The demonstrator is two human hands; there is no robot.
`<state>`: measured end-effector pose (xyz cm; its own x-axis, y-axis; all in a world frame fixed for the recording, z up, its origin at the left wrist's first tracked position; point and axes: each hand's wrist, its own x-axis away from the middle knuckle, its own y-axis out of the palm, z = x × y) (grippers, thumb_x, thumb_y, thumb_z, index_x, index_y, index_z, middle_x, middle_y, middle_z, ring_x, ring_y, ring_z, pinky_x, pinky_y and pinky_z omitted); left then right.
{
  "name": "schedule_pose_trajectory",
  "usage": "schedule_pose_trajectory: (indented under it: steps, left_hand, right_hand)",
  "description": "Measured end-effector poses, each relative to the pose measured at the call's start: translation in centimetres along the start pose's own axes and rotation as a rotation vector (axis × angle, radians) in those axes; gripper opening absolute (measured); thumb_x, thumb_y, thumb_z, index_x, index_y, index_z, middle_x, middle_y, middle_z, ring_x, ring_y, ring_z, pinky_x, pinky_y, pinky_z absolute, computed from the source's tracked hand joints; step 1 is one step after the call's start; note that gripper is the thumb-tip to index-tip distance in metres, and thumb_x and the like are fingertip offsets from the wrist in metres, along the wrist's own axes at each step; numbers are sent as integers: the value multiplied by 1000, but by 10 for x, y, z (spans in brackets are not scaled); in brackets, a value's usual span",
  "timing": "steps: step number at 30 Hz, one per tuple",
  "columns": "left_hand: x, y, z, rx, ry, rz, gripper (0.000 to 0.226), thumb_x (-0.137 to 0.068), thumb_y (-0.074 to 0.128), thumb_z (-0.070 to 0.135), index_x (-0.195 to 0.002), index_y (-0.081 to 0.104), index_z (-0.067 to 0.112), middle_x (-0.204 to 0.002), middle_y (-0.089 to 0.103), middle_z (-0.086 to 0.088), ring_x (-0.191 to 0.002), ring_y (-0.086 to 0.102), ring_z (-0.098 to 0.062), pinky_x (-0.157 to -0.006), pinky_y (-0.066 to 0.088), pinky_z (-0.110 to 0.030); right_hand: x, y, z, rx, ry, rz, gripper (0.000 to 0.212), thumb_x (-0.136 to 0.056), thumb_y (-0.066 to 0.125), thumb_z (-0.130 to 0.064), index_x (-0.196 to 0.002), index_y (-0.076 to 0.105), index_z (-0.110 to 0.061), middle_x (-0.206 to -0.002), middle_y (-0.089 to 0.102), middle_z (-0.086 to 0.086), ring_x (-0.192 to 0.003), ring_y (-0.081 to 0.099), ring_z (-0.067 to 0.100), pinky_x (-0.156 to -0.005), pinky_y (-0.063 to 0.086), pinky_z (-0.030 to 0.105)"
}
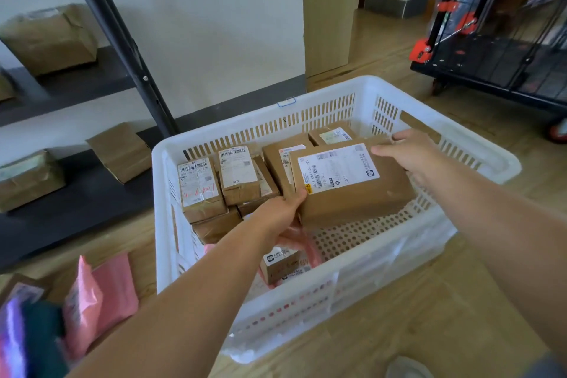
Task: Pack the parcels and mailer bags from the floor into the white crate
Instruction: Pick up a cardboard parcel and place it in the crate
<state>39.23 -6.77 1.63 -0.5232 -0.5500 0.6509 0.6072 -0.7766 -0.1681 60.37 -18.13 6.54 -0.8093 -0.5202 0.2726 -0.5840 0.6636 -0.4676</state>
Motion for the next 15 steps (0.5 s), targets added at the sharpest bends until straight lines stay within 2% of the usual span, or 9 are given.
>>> schedule_pose_trajectory:
  steps: [2,5,7,10,13,15]
  left_hand:
    - [-6,6,-3,-42,-19,-32,54,-90,56,54,-113,62,5,-94,69,-15,-78,72,-32,-76,60,-43]
    - [-17,16,-4,-31,-24,-79,49,-90,64,39,-113,62,-4,-87,70,-16,-70,71,-25,-68,62,-37]
    - [-23,23,-4,-25,-49,-155,42,-88,69,30,-106,62,-7,-83,69,-18,-71,70,-26,-72,61,-38]
    - [-32,39,-7,-81,-73,-291,34,-88,69,25,-98,64,-7,-81,69,-17,-71,69,-24,-73,61,-35]
    - [-39,52,-11,-193,-87,-378,34,-92,63,28,-103,66,-4,-81,70,-11,-67,68,-16,-67,60,-26]
    - [-43,53,-11,-208,-118,-413,32,-94,60,28,-104,66,-3,-82,70,-11,-66,69,-15,-65,60,-25]
  right_hand:
    - [-6,0,1,50,10,-54,56,-84,74,-11,-135,51,-5,-123,59,11,-91,57,24,-76,49,35]
    - [-19,-3,4,212,-14,-100,64,-82,76,-12,-139,48,-7,-141,51,11,-113,55,25,-90,42,32]
    - [-28,-8,4,273,-12,-130,62,-82,76,-12,-139,50,-10,-144,48,10,-123,52,28,-95,39,31]
    - [-43,-15,4,322,9,-179,59,-80,77,-11,-135,55,-17,-139,50,5,-111,51,23,-100,41,34]
    - [-54,-16,8,300,65,-225,53,-82,75,-5,-131,58,-15,-119,54,2,-98,52,22,-90,43,31]
    - [-60,-14,14,322,93,-245,52,-82,74,-4,-130,57,-14,-120,58,7,-95,54,24,-88,45,31]
